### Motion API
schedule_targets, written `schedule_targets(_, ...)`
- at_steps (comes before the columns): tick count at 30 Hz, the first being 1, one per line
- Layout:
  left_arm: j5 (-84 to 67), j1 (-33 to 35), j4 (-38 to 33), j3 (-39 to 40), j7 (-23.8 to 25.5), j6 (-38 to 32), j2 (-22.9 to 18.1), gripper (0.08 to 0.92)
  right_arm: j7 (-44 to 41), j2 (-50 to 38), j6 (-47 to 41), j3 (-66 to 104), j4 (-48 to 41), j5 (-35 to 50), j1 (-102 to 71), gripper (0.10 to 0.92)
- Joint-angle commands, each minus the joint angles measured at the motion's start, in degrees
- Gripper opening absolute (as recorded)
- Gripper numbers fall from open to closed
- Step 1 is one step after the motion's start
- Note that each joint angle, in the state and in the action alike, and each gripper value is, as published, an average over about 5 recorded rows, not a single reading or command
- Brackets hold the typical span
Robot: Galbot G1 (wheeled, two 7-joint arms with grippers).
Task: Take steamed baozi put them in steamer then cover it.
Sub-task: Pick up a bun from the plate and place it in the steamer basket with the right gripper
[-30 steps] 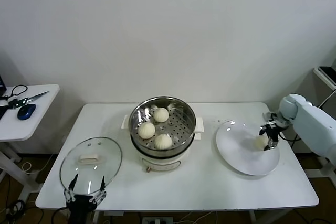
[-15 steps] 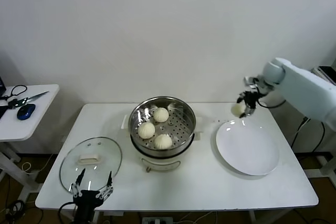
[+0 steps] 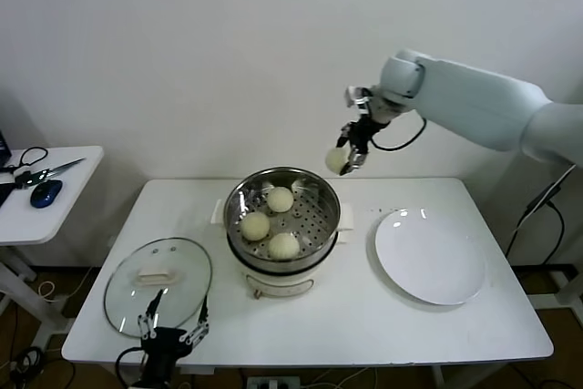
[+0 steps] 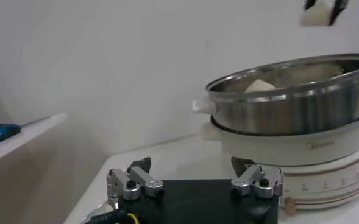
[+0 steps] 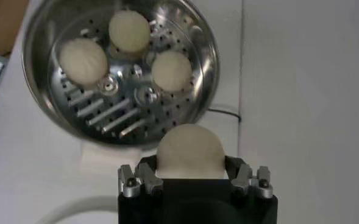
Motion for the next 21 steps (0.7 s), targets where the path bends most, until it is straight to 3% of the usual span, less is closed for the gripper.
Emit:
schedule_targets(1, -0.14, 0.12, -0.81, 0.76, 0.22, 0.10, 0.59, 0.823, 3.97, 10.05, -3.13, -12.57, 4.34, 11.85, 3.95, 0.717)
schedule_targets(21, -1.02, 0.03, -0.01, -0.10, 0.53, -0.21, 0.97, 0.823, 5.62, 10.95, -3.60, -13.93, 2.14, 6.87, -4.56, 0.721)
